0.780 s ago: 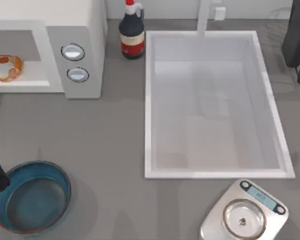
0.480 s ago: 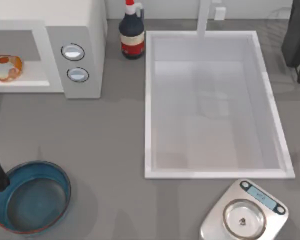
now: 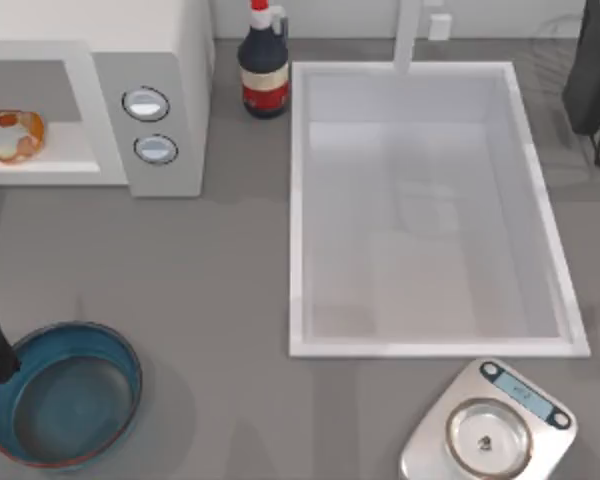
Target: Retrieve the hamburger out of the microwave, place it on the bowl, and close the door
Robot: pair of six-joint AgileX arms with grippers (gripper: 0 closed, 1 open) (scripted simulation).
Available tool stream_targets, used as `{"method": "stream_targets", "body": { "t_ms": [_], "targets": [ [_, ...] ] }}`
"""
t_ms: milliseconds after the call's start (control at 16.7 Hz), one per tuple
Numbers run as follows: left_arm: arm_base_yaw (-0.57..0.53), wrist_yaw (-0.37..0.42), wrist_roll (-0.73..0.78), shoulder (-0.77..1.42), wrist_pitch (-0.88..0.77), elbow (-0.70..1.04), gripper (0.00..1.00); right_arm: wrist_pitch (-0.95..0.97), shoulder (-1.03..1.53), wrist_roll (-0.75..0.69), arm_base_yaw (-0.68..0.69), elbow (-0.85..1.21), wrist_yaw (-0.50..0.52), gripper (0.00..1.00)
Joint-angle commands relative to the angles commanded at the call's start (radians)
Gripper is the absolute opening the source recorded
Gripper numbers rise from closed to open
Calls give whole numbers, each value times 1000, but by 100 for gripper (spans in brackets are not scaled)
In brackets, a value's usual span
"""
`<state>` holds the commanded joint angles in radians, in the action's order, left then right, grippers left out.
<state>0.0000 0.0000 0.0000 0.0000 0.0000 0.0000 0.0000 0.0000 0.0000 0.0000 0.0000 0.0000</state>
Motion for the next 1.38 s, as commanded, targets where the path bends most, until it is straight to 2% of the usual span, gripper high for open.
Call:
{"method": "stream_targets", "body": {
  "t_ms": [840,1080,1380],
  "targets": [
    [3,3,1,55,27,21,100,0,0,0,0,0,0,100],
    [12,15,7,258,124,98,100,0,0,0,0,0,0,100],
    [30,39,17,662,317,252,100,0,0,0,0,0,0,100]
  ]
}}
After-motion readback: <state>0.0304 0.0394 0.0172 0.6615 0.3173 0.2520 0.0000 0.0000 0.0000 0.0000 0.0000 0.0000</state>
